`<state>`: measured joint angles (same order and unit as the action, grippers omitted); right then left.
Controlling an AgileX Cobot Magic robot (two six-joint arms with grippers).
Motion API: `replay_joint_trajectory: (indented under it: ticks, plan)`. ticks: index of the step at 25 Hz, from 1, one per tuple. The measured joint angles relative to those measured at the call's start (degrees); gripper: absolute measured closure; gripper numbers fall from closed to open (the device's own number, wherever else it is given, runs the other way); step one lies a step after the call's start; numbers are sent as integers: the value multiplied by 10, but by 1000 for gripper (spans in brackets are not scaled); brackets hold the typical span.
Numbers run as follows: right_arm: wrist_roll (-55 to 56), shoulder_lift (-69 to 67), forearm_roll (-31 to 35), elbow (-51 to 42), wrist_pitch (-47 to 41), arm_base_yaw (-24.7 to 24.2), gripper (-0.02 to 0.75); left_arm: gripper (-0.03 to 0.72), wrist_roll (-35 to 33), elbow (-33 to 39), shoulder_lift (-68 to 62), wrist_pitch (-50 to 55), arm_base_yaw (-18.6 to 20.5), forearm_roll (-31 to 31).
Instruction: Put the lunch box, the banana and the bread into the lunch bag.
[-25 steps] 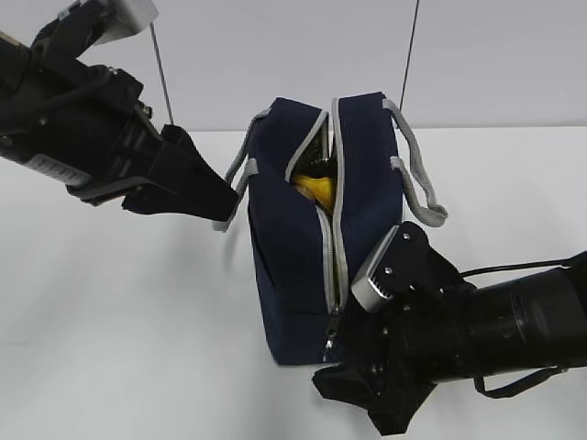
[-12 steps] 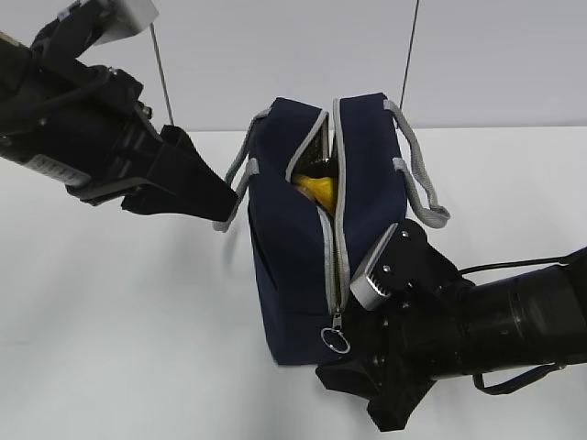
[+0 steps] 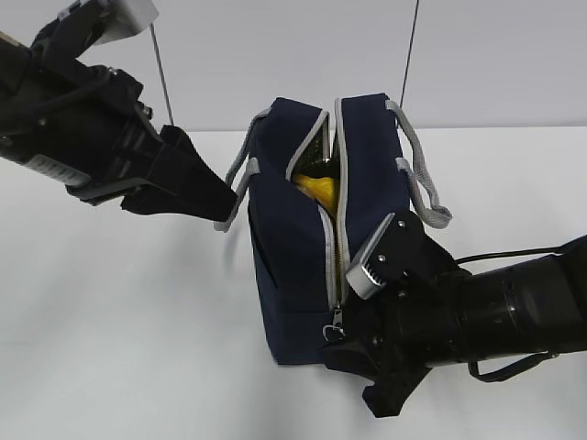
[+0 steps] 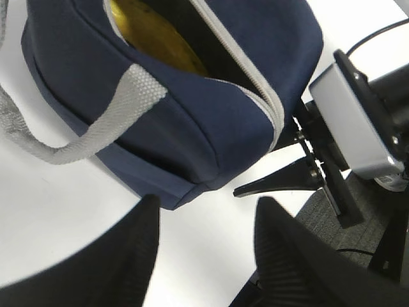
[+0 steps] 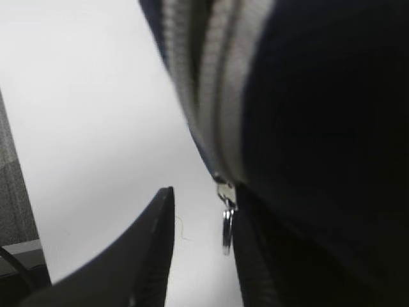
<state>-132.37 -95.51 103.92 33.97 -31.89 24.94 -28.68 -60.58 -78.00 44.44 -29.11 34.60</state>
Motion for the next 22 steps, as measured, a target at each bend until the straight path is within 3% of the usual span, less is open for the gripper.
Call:
replay_joint_trajectory:
  ticks: [11, 18, 22]
  plan:
    - [-1, 0, 0, 0, 32, 0, 507, 340, 0, 0, 0, 0, 0, 0]
    - [-1, 0, 0, 0, 38, 0, 685, 346, 0, 0, 0, 0, 0, 0]
    - [-1, 0, 0, 0, 38, 0, 713, 349, 0, 0, 0, 0, 0, 0]
